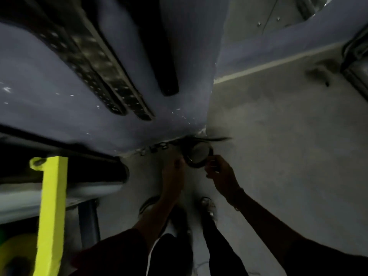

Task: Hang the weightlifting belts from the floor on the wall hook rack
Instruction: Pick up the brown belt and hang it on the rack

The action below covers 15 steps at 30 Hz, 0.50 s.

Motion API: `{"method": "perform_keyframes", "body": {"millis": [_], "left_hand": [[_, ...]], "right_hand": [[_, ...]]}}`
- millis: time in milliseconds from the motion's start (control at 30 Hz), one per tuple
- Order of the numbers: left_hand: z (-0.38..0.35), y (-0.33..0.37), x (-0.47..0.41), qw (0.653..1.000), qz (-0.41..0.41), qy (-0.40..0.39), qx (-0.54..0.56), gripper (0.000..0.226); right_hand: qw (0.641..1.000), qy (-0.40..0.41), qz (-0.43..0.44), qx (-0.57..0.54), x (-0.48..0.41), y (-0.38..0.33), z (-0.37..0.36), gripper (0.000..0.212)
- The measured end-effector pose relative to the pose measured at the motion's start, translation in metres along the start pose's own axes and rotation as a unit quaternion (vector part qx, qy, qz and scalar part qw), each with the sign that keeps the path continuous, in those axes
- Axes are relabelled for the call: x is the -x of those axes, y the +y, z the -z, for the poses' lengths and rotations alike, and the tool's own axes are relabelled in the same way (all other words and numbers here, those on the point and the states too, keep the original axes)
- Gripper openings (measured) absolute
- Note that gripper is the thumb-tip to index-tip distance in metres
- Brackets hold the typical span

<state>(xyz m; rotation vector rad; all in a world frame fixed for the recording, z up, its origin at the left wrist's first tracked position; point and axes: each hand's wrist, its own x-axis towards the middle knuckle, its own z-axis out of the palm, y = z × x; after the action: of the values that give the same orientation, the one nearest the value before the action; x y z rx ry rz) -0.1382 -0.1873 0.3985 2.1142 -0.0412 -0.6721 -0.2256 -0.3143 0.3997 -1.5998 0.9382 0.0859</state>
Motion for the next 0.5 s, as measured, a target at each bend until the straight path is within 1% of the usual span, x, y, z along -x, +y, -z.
{"method": "perform_keyframes", "body": {"millis": [33, 100, 167, 233, 300, 367, 433, 500], "left_hand": [[-0.011, -0.006, -0.013, 1.0, 0.008, -0.01, -0.022, 0.027], [-0.04, -0.03, -0.048, 0.997, 0.018, -0.056, -0.04, 0.029], [-0.075, -0.066, -0.087, 0.995, 0.046, -0.09, -0.015, 0.03], [-0.112, -0.108, -0.127, 0.992, 0.082, -0.09, 0.024, 0.027], [-0.15, -0.154, -0.173, 0.987, 0.107, -0.105, 0.05, 0.031], [-0.184, -0.198, -0.22, 0.988, 0.102, -0.116, 0.033, 0.035], [-0.212, -0.235, -0.262, 0.989, 0.085, -0.12, 0.026, 0.033], [-0.238, -0.267, -0.3, 0.989, 0.053, -0.137, 0.011, 0.035]], "right_hand": [[1.0, 0.003, -0.009, -0.003, -0.02, 0.011, -0.001, 0.02], [1.0, -0.001, -0.022, 0.003, -0.062, 0.04, -0.006, 0.024], [1.0, -0.009, -0.023, 0.014, -0.109, 0.078, -0.017, 0.025], [0.999, -0.009, -0.028, 0.035, -0.158, 0.12, -0.03, 0.027], [0.998, 0.005, -0.032, 0.062, -0.209, 0.164, -0.042, 0.03], [0.995, 0.009, -0.029, 0.096, -0.262, 0.208, -0.054, 0.038], [0.99, 0.01, -0.021, 0.136, -0.318, 0.25, -0.064, 0.041], [0.985, 0.01, -0.015, 0.171, -0.373, 0.293, -0.076, 0.045]]}}
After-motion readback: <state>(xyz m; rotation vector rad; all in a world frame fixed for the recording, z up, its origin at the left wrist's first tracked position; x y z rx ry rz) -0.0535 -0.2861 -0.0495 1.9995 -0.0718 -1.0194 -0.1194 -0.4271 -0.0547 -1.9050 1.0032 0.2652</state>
